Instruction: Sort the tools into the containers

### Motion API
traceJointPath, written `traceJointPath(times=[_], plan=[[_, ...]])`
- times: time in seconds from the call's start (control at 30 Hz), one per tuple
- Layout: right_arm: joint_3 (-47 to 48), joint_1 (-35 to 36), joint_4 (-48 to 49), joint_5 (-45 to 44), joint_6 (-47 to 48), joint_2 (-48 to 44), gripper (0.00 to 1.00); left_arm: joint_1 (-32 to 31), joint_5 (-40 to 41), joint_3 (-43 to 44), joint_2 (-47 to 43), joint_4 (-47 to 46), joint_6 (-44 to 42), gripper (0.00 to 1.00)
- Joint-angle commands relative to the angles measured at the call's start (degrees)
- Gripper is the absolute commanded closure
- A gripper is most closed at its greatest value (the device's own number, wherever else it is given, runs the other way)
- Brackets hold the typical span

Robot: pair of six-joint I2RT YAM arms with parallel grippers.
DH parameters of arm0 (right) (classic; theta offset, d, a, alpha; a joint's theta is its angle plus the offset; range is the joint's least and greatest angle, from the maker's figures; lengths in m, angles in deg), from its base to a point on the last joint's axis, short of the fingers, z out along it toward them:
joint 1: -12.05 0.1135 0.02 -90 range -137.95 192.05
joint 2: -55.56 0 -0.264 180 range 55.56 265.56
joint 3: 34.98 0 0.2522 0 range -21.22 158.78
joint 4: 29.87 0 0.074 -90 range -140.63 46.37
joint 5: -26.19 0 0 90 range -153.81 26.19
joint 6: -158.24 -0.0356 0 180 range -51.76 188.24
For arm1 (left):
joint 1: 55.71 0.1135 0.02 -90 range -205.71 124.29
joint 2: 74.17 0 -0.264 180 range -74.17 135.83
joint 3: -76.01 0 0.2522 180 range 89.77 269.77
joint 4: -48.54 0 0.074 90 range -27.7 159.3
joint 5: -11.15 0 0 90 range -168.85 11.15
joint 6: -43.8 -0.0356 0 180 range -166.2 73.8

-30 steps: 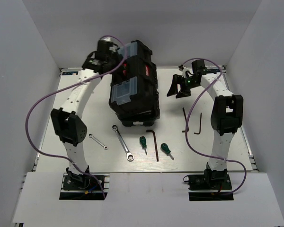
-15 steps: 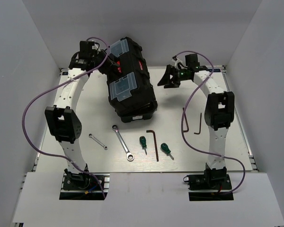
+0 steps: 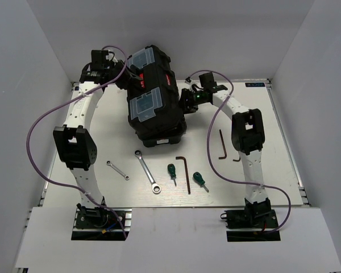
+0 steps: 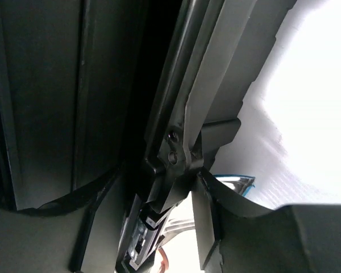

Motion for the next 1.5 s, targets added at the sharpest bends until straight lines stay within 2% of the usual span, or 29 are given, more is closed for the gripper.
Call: traceJointPath(times=[0.0, 0.23, 0.33, 0.5, 0.8, 0.87, 0.9, 0.97, 1.0, 1.1, 1.17, 1.2, 1.4, 1.47], plan=[[0.6, 1.2, -0.9, -9.5, 5.7, -1.3, 1.0, 1.1, -5.5, 2.5, -5.2, -9.3, 3.3, 1.0], [-5.1, -1.7, 1.3, -28.4, 3.4, -7.4, 1.0, 4.8, -4.1, 6.8, -5.8, -5.4, 2.7, 1.0], [-7.3, -4.0, 2.0, -31.8, 3.4, -10.4, 1.0, 7.5, -1.4, 7.9, -6.4, -1.3, 1.0, 1.0], [-10.7, -8.1, 1.9, -32.5, 5.3, -12.9, 1.0, 10.5, 4.7, 6.7, -8.1, 5.5, -3.6, 1.0], [-24.7, -13.6, 4.5, -32.6, 5.7, -20.8, 1.0, 11.1, 17.0, 3.4, -8.1, 18.2, -12.6, 1.0], [-26.8, -14.5, 4.9, -31.9, 5.1, -22.0, 1.0, 11.1, 17.0, 1.4, -8.1, 18.7, -13.2, 0.91], [-28.1, -14.6, 4.9, -31.3, 4.8, -22.8, 1.0, 11.1, 17.0, 0.8, -8.1, 18.7, -13.8, 0.78], [-30.1, -14.9, 5.2, -30.9, 3.8, -23.9, 1.0, 11.1, 17.0, -0.4, -7.5, 19.2, -13.8, 0.61], [-31.2, -15.0, 5.4, -30.5, 3.5, -24.8, 1.0, 11.1, 17.6, -0.4, -6.8, 19.8, -13.8, 0.41], [-33.5, -15.5, 5.9, -29.2, 2.4, -26.7, 1.0, 11.1, 18.1, 1.5, -6.2, 20.7, -14.3, 0.27], [-33.7, -15.6, 6.1, -28.3, 1.9, -26.8, 1.0, 11.1, 18.8, 3.8, -6.2, 22.1, -14.3, 0.25], [-33.9, -15.9, 6.0, -27.6, 1.1, -27.0, 1.0, 11.1, 20.3, 6.1, -5.7, 22.6, -14.3, 0.18], [-33.4, -15.7, 7.3, -21.7, -4.2, -26.7, 1.0, 10.4, 19.7, 12.0, -7.0, 24.3, -14.3, 0.17], [-31.8, -15.5, 7.2, -18.9, -7.0, -25.5, 1.0, 9.8, 18.7, 12.8, -7.0, 25.5, -16.6, 0.28]])
